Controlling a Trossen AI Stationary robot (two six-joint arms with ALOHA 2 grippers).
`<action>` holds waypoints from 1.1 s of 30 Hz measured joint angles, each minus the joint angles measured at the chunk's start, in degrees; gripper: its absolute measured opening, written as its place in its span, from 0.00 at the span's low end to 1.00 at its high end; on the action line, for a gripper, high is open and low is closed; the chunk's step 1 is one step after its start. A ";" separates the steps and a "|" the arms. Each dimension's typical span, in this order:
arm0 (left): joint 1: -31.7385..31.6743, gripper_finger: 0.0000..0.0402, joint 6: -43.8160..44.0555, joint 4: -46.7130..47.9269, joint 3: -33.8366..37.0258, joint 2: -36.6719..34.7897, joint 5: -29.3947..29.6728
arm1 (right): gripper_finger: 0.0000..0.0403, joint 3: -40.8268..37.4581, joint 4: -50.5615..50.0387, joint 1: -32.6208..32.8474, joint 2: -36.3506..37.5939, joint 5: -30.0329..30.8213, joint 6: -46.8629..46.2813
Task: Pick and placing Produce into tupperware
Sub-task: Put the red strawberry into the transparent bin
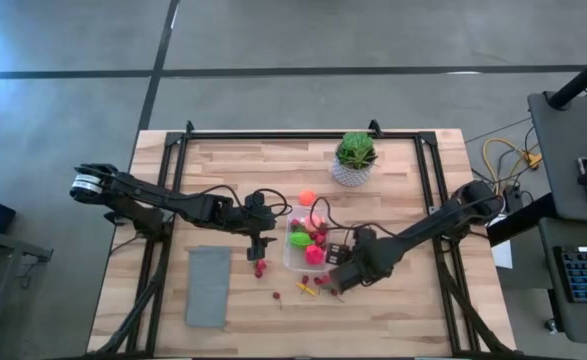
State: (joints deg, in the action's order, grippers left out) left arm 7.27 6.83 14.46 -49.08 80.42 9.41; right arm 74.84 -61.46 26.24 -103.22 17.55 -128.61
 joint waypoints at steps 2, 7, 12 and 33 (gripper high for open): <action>0.00 0.57 0.01 -0.01 0.00 0.00 0.00 | 0.51 2.61 -4.11 0.00 0.10 2.55 0.36; 0.00 0.57 0.00 -0.04 0.00 0.00 0.02 | 0.51 6.99 -3.38 -1.48 0.63 10.54 8.64; 0.00 0.57 -0.03 -0.10 0.00 0.00 0.01 | 0.51 7.73 6.57 -4.85 0.92 10.95 22.56; 3.72 0.57 9.05 1.61 6.20 0.00 -1.01 | 0.61 7.16 14.76 -10.91 0.96 6.98 41.54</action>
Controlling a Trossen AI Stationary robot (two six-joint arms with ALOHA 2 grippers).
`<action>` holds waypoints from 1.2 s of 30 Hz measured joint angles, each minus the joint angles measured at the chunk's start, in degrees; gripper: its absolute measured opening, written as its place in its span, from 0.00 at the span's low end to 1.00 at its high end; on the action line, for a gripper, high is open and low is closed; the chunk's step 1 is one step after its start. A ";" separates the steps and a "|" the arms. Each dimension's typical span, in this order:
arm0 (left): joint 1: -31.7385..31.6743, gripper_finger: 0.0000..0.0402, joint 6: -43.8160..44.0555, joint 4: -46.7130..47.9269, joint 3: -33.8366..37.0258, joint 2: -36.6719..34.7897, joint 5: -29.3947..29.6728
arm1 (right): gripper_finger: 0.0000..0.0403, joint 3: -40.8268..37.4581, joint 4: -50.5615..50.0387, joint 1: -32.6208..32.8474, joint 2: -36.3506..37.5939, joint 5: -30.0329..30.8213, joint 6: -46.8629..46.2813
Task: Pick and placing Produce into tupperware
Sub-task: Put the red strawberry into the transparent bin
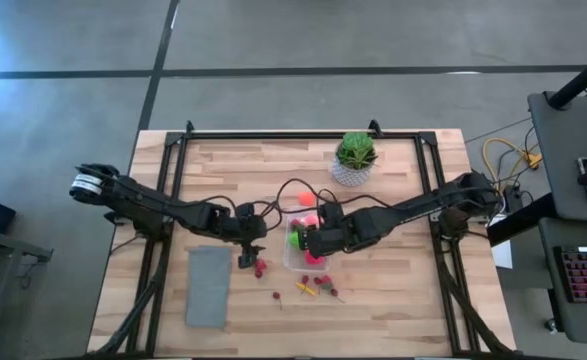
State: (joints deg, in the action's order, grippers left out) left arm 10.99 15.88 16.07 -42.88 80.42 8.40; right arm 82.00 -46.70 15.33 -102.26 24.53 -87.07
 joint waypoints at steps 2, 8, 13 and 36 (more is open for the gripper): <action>0.88 0.57 0.86 0.11 0.33 -0.04 -0.19 | 0.66 -0.02 -0.04 -0.11 0.00 0.00 0.19; 2.81 0.57 2.82 -0.06 0.60 -2.28 -0.17 | 0.80 -0.04 -0.65 -0.24 0.00 -0.02 0.83; 2.83 0.57 8.79 0.86 1.03 -4.13 -0.15 | 0.83 -0.04 -2.76 -0.24 0.06 -1.46 -0.89; 6.40 0.57 -10.22 0.94 0.81 0.83 -3.85 | 0.81 -1.02 -10.72 3.12 2.58 -4.94 22.53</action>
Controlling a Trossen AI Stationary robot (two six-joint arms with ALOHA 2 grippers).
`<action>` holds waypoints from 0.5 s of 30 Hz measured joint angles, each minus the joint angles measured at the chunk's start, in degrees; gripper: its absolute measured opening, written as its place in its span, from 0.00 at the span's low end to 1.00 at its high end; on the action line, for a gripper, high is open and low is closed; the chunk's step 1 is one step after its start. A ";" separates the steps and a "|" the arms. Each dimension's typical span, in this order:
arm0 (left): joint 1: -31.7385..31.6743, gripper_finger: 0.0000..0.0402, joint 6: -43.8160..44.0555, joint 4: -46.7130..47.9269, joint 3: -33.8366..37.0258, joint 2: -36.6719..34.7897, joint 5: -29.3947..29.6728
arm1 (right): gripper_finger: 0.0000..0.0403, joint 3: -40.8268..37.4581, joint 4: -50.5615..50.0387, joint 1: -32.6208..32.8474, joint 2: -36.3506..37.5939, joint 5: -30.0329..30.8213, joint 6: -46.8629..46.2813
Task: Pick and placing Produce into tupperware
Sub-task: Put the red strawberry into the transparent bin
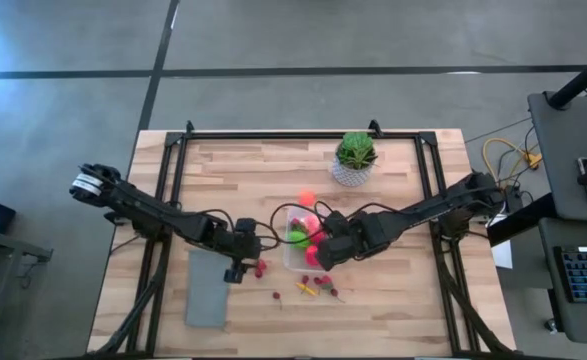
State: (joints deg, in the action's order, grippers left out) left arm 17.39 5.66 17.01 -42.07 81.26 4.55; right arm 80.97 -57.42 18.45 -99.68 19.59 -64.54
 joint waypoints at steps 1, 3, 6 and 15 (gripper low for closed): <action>0.00 0.57 0.01 -0.02 -0.22 0.43 -0.01 | 0.81 -0.18 0.08 0.10 0.00 0.07 -0.03; 0.00 0.57 0.02 -0.10 -0.66 0.96 -0.02 | 0.81 -0.64 0.17 0.27 0.00 0.11 -0.15; 0.00 0.57 0.09 -0.31 -0.94 1.25 -0.01 | 0.81 -1.59 0.19 0.46 0.00 0.07 -1.02; 0.00 0.57 4.51 -0.58 -0.72 1.24 -0.01 | 0.81 -3.20 0.38 0.84 0.00 0.07 -3.18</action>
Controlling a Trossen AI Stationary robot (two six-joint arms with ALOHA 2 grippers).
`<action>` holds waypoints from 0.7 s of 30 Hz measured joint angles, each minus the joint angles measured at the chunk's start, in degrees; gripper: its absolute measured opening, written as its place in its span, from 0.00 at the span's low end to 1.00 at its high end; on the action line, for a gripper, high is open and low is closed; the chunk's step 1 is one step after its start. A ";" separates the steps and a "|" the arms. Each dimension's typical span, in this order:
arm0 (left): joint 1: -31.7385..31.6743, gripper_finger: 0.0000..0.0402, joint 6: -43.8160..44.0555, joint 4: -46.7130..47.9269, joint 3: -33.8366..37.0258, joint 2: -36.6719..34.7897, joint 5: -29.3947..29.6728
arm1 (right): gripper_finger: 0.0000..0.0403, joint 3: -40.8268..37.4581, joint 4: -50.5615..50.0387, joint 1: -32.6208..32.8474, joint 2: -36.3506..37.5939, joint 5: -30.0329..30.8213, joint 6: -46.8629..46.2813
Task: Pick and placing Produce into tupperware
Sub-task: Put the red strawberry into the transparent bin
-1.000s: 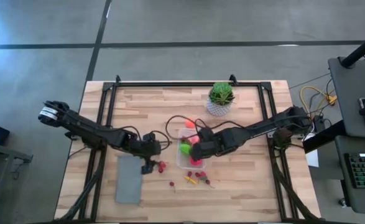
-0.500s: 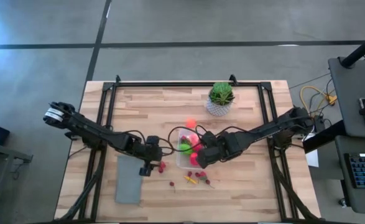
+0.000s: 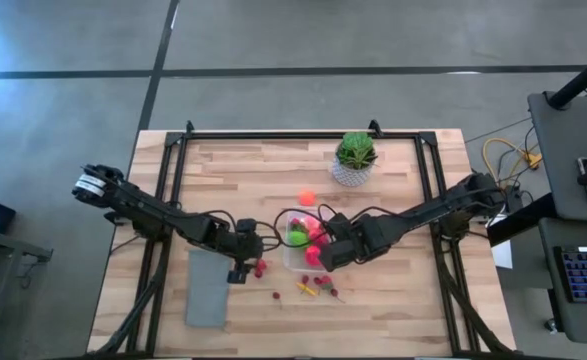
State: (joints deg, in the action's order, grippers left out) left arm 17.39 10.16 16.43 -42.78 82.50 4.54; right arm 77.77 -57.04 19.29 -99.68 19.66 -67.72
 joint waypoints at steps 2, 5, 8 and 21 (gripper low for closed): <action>0.00 0.57 -0.01 -0.81 0.04 0.00 0.00 | 0.81 -0.11 0.03 -0.02 -0.02 0.01 -0.17; 0.00 0.57 -0.01 -1.73 0.04 0.00 -0.01 | 0.81 -0.43 0.11 -0.02 -0.02 0.04 -0.18; 0.01 0.57 1.54 -2.76 -0.46 0.48 -2.54 | 0.81 -0.82 0.21 -0.02 -0.02 0.00 -0.22; 0.46 0.57 1.68 -2.96 0.06 4.12 -1.91 | 0.81 -1.84 0.36 -0.02 -0.02 -0.09 -0.22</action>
State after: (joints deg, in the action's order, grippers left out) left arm 17.85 11.84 13.47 -42.73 86.62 2.63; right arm 75.93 -56.68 19.27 -99.70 19.57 -67.94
